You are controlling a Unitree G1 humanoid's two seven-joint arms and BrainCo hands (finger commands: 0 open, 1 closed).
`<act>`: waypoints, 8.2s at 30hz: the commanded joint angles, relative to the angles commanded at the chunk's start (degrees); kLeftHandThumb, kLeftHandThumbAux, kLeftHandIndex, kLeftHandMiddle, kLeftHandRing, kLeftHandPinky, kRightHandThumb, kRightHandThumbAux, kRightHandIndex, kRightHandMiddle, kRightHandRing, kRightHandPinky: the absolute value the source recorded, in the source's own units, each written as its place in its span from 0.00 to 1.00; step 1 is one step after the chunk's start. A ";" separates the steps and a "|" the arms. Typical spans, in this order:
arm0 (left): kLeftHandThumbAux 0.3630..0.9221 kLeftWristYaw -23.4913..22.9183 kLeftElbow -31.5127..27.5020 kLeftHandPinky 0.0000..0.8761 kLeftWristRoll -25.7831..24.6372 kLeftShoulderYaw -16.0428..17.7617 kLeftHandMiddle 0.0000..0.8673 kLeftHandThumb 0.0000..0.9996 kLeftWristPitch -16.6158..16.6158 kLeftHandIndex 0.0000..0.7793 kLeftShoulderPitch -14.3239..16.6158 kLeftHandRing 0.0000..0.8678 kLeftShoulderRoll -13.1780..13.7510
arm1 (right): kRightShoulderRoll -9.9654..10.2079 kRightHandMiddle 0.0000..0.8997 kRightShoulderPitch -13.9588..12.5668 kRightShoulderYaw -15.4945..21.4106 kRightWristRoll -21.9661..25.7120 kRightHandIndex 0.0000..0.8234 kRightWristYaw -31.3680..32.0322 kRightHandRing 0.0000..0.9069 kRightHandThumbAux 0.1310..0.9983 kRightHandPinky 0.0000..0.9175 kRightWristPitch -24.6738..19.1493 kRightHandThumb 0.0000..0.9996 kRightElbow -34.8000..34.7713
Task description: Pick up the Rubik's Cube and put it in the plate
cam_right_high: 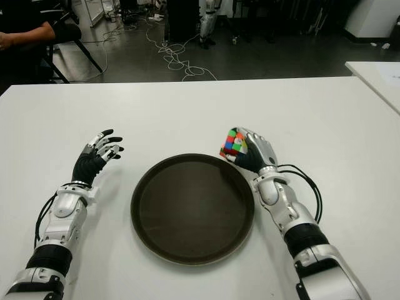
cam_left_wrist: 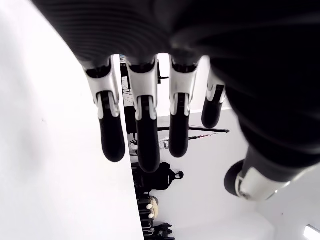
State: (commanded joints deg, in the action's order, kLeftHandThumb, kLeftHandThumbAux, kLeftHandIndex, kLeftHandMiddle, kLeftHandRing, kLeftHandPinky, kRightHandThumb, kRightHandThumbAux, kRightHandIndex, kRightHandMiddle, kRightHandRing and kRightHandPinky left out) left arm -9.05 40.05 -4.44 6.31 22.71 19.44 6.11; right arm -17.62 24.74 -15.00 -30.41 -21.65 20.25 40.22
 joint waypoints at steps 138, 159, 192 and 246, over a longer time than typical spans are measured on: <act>0.44 1.34 2.35 0.43 1.69 -0.41 0.32 0.62 1.44 0.21 0.98 0.39 -0.09 | -1.12 0.63 -5.81 -0.37 8.64 0.52 33.58 0.68 0.70 0.68 17.28 0.43 -8.95; 0.45 1.59 2.35 0.42 1.95 -0.33 0.31 0.63 1.78 0.22 0.98 0.38 -0.14 | -0.32 0.04 -2.64 -1.79 10.50 0.06 34.22 0.03 0.60 0.02 31.17 0.00 0.08; 0.43 2.33 3.00 0.44 2.98 -0.45 0.33 0.62 1.86 0.22 1.16 0.39 0.12 | 0.03 0.00 -2.15 -1.41 4.97 0.00 24.01 0.00 0.57 0.00 31.05 0.00 0.77; 0.44 -0.16 3.89 0.39 1.47 -0.10 0.31 0.61 1.70 0.23 1.59 0.36 0.75 | 7.82 0.23 4.38 22.43 32.60 0.17 18.66 0.24 0.73 0.26 6.07 0.02 14.96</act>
State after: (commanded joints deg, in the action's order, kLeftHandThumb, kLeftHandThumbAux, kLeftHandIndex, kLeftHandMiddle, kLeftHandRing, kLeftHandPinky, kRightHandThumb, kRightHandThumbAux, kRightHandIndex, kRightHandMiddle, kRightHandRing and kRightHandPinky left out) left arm -9.20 43.94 -2.97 6.21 24.41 21.02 6.86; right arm -9.80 29.12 7.43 2.19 -2.99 26.32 55.18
